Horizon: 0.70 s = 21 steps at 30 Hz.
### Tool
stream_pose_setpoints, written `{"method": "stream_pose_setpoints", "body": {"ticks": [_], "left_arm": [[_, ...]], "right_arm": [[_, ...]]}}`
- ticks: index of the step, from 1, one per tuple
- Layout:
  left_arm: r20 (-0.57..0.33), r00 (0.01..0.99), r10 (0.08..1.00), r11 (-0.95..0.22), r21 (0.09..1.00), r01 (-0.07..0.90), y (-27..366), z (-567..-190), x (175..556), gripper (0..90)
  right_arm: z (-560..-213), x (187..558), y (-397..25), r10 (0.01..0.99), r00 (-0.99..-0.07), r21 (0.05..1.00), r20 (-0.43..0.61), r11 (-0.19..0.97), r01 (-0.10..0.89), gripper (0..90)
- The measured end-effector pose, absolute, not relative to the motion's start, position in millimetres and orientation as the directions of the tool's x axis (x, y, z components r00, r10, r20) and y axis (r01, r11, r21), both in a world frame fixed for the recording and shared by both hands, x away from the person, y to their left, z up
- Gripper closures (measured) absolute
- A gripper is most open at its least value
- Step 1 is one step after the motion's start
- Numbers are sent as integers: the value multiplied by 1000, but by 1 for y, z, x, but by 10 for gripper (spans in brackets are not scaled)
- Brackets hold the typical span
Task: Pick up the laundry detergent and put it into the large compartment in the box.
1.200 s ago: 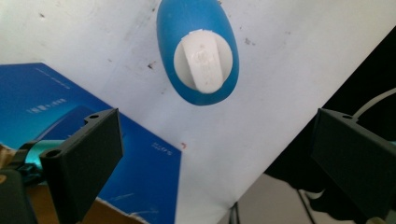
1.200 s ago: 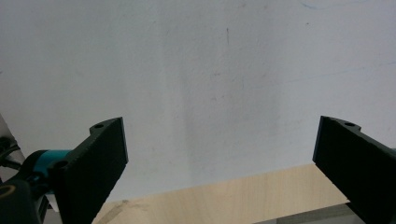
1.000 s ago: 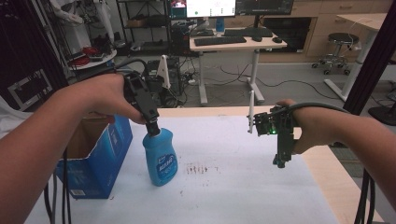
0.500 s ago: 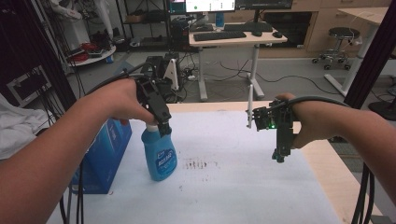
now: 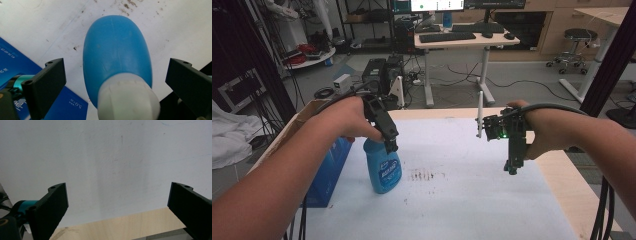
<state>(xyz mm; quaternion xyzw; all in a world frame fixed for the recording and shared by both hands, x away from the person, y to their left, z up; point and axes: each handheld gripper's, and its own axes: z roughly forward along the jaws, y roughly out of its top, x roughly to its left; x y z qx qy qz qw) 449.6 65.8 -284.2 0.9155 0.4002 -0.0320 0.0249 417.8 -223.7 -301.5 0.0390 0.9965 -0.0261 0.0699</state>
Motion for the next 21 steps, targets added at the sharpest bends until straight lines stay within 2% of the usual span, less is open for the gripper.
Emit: {"method": "stream_pose_setpoints", "body": {"ticks": [21], "left_arm": [[-32,660,751,-660,-20,751,59,-302,454,31]], "right_arm": [[-303,419,-224,71,-987,-50,-142,996,79,22]]}}
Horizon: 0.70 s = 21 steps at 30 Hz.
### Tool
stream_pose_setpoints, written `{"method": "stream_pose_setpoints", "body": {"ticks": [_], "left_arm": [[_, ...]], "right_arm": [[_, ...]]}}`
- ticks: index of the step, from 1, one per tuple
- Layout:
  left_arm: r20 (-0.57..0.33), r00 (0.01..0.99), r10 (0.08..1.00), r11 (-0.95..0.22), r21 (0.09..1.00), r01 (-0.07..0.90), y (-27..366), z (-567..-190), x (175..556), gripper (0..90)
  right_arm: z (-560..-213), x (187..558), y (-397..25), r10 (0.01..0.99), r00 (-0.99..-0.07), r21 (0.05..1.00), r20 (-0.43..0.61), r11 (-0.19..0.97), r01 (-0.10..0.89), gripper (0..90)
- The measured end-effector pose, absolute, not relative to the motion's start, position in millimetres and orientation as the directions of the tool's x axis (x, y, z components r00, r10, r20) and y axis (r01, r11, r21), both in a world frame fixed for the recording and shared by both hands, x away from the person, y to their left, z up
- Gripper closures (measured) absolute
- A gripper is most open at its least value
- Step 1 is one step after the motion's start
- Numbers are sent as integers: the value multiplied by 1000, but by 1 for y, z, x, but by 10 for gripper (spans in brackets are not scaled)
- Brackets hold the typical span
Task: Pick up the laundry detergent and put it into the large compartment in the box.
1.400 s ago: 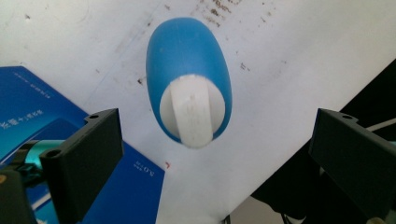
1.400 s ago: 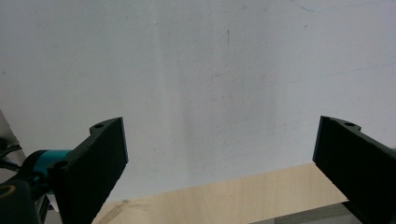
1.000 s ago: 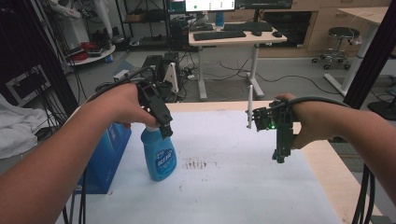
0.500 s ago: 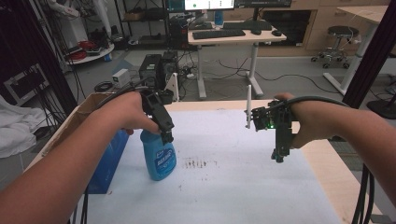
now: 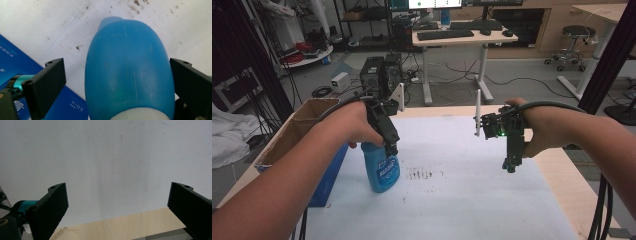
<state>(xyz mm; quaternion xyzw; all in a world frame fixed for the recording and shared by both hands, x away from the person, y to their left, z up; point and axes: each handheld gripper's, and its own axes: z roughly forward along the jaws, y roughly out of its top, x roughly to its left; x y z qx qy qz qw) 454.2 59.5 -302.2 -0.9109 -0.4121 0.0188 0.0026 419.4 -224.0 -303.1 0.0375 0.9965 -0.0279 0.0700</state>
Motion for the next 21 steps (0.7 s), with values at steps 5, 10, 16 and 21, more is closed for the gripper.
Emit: {"method": "stream_pose_setpoints", "body": {"ticks": [5,10,16,21], "left_arm": [[-31,669,743,-670,-21,742,60,-301,454,91],[-25,668,744,-668,-15,744,59,-300,454,91],[-15,670,743,-670,-16,742,60,-300,454,143],[-14,672,741,-672,-19,740,60,-301,454,168]], "right_arm": [[-304,419,-223,71,-987,-57,-142,995,80,21],[-304,420,-222,65,-988,-62,-142,995,74,22],[-306,420,-220,64,-988,-64,-141,995,74,22],[-305,420,-220,70,-987,-59,-143,995,80,22]]}}
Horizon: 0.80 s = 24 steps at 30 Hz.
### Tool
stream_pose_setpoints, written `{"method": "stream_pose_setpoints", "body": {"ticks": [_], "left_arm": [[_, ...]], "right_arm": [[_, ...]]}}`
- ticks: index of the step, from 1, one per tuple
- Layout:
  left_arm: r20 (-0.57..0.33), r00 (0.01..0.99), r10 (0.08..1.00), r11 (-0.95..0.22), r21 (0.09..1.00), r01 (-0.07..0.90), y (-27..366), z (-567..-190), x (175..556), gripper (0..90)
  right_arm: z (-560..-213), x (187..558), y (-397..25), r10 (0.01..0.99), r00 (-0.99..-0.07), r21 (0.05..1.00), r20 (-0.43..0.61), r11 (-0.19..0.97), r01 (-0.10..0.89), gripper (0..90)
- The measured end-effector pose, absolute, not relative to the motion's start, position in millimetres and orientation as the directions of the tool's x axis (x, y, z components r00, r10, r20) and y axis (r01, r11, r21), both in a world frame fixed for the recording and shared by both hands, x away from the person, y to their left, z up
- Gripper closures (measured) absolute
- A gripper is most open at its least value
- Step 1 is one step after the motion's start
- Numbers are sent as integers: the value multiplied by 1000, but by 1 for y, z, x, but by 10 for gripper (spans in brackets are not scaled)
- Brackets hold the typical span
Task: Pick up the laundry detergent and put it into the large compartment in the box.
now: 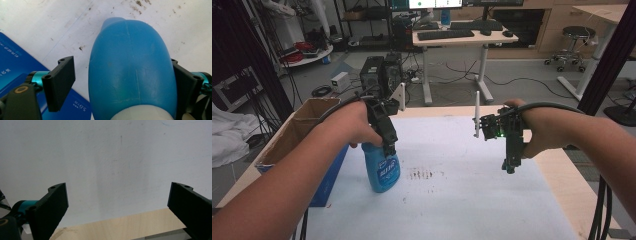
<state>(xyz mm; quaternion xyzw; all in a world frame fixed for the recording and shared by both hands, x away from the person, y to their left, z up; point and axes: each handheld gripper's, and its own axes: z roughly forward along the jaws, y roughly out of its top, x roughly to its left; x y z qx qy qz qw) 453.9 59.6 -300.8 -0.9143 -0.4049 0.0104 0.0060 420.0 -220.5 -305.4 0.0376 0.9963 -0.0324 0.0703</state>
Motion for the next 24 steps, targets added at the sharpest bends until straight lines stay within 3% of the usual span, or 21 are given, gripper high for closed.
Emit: {"method": "stream_pose_setpoints", "body": {"ticks": [24], "left_arm": [[-14,669,743,-669,-31,742,57,-302,453,270]], "right_arm": [[-307,421,-219,61,-988,-70,-141,995,72,22]]}}
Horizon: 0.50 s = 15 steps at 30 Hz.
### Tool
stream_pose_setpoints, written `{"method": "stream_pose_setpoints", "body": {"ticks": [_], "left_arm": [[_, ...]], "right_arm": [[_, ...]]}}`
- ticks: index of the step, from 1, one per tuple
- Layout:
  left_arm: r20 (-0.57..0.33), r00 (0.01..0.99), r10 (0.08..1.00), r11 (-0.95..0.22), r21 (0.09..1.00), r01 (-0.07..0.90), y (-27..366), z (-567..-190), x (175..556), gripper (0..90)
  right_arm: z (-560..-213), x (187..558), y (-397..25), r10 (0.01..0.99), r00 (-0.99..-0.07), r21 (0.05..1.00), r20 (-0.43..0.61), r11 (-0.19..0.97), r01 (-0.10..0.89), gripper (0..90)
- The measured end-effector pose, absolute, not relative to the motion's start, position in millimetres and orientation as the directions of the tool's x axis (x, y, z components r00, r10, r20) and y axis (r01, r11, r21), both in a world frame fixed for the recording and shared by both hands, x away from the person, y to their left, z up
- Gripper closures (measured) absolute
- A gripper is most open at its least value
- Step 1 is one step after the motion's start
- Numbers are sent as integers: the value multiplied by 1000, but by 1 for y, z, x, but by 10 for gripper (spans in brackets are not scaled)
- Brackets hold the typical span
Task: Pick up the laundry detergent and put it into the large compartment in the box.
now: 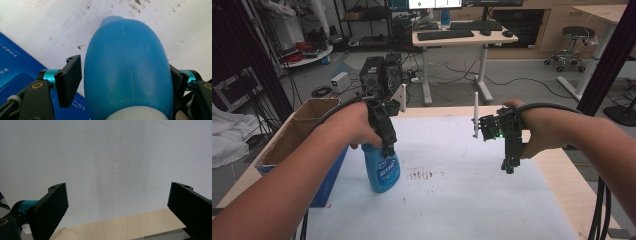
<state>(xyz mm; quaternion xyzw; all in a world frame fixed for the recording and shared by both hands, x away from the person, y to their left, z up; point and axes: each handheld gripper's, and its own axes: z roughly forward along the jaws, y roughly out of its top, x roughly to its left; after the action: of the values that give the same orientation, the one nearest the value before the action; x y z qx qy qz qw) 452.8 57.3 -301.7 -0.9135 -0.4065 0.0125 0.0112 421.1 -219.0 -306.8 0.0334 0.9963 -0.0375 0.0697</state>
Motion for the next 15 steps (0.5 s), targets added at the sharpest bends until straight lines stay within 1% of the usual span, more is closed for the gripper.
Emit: {"method": "stream_pose_setpoints", "body": {"ticks": [5,11,15], "left_arm": [[-18,673,740,-673,-36,739,56,-301,452,296],[-19,667,745,-667,-35,744,56,-302,452,303],[-26,666,745,-667,-33,744,56,-301,452,338]], "right_arm": [[-307,421,-218,59,-988,-69,-145,995,70,22],[-308,422,-218,57,-988,-72,-143,995,68,22],[-308,423,-219,45,-988,-80,-151,995,57,22]]}}
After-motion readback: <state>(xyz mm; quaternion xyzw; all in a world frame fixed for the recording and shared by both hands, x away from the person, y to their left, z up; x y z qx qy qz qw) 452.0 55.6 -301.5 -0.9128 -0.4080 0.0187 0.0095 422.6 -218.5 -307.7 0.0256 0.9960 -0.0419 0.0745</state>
